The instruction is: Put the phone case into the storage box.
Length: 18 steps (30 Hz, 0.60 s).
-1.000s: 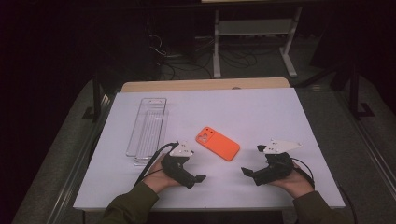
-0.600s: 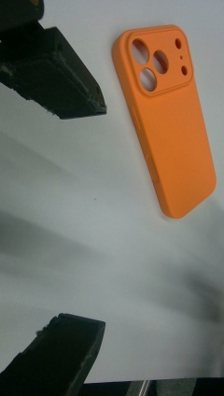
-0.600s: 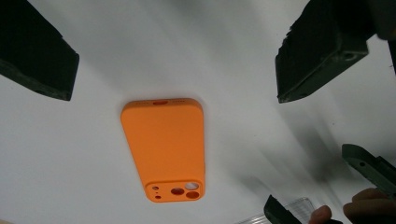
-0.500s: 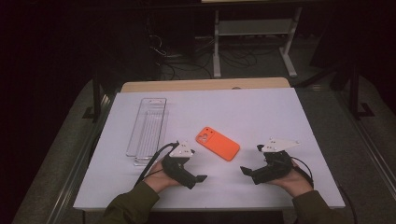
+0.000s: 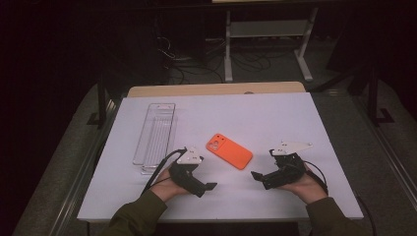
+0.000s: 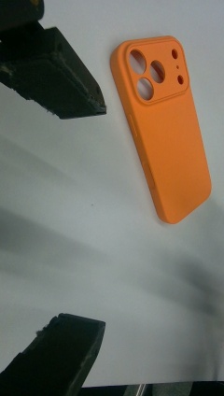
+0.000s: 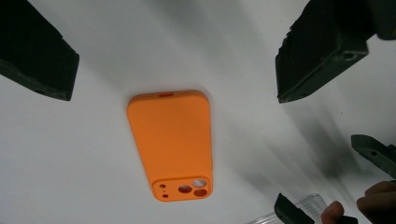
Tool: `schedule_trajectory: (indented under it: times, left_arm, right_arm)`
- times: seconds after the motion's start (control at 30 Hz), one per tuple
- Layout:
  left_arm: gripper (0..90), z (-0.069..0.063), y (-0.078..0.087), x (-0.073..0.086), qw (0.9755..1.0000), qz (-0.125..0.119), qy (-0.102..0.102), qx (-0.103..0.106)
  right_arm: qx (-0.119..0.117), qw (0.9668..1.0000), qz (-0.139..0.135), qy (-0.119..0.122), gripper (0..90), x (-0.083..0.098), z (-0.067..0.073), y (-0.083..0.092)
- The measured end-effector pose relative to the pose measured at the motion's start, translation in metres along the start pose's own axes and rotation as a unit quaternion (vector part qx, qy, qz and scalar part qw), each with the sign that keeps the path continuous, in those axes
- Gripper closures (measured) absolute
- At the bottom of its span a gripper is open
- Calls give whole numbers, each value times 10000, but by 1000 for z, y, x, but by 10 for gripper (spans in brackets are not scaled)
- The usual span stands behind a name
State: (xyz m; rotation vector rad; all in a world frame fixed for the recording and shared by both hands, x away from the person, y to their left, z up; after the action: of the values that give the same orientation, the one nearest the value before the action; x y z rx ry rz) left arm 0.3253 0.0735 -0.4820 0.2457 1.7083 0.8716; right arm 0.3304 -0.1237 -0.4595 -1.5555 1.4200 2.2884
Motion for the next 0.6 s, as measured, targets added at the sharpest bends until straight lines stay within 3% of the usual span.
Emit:
schedule_trajectory:
  times: [0.3, 0.6]
  left_arm:
    - [0, 2, 2, 1, 10000, 13, -47, -26]
    - [0, 1, 1, 0, 10000, -51, 40, 6]
  right_arm:
    - [-39, 10000, 26, -41, 0, -8, -1, -4]
    - [-61, 10000, 62, 6, 0, -14, -1, -7]
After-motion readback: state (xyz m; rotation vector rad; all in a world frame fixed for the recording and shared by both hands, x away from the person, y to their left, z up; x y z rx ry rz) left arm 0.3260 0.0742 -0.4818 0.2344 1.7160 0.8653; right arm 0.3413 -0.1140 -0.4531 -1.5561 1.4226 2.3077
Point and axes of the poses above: each handheld gripper's, and its own axes: y roughly backward along the jaws, x roughly out of its underside, z roughly to its left, the point moved 9 cm from there along -y, roughly forward along the jaws, and after that the axes turned 3 degrees about z, right-handed, at the moved point
